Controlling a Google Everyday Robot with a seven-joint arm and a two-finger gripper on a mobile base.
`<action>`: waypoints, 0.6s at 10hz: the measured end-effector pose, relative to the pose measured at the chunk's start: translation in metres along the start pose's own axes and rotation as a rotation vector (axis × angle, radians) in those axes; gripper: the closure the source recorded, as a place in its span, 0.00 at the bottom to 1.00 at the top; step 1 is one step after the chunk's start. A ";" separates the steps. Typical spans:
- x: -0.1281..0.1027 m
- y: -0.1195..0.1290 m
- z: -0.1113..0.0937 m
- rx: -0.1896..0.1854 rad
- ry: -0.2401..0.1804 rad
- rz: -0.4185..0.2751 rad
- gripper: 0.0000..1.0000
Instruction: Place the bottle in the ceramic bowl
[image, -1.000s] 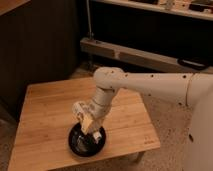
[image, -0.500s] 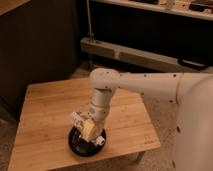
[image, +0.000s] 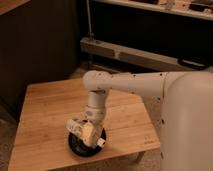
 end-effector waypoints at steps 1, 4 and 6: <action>0.000 -0.001 0.001 0.007 0.011 0.001 1.00; 0.000 -0.003 0.006 0.023 0.041 0.002 1.00; -0.002 -0.005 0.013 0.029 0.064 0.002 1.00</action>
